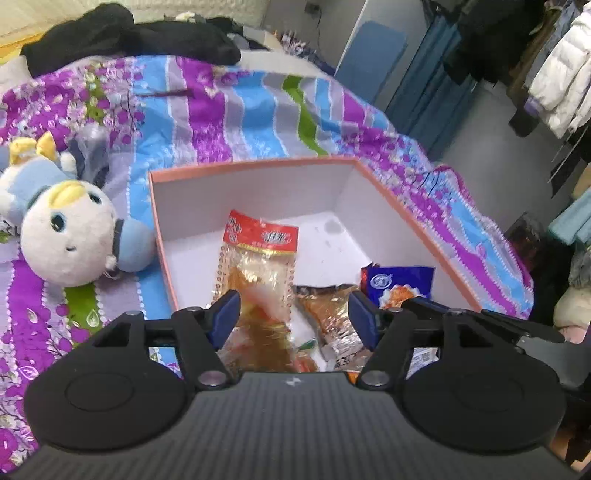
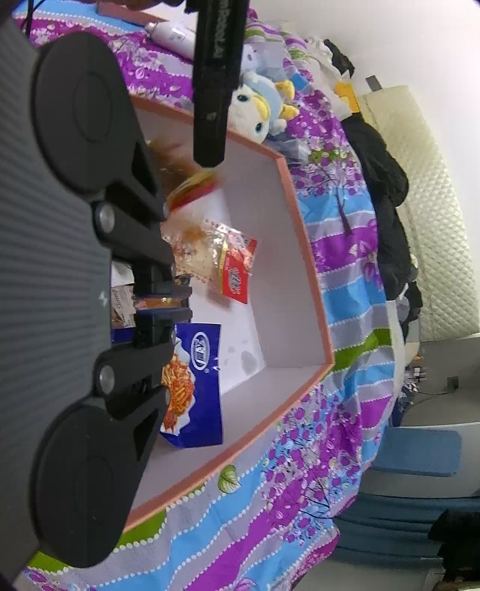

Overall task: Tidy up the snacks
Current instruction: 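Open both tools to drop the packets into the pink box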

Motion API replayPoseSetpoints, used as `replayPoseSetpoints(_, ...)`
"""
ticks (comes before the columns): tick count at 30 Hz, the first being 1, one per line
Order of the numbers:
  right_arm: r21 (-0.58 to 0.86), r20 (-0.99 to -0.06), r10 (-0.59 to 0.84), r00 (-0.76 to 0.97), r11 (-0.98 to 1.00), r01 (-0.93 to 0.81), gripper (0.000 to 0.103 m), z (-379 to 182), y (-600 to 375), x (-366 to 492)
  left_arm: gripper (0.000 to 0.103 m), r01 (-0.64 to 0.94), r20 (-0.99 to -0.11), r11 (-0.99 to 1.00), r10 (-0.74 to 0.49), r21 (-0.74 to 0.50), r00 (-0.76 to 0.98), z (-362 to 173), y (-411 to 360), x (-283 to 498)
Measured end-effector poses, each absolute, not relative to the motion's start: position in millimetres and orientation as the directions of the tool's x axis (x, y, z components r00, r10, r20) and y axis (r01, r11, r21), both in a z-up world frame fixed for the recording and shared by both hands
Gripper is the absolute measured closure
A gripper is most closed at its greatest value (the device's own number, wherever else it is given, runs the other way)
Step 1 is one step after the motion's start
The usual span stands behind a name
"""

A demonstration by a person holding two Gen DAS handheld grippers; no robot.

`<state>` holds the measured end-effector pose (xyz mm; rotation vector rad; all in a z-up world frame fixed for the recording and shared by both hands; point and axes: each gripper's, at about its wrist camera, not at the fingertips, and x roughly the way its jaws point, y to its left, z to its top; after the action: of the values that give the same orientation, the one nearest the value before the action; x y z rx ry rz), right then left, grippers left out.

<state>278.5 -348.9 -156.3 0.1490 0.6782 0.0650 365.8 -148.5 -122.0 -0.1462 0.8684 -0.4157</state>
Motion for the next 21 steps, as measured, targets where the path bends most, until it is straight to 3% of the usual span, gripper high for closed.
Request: replayPoseSetpoints(21, 0.186, -0.404, 0.139, 0.904, 0.980, -0.067, 0.095, -23, -328, 165, 0.033, 0.328, -0.511, 0.911, -0.412, -0.250, 0.755, 33, -107, 203)
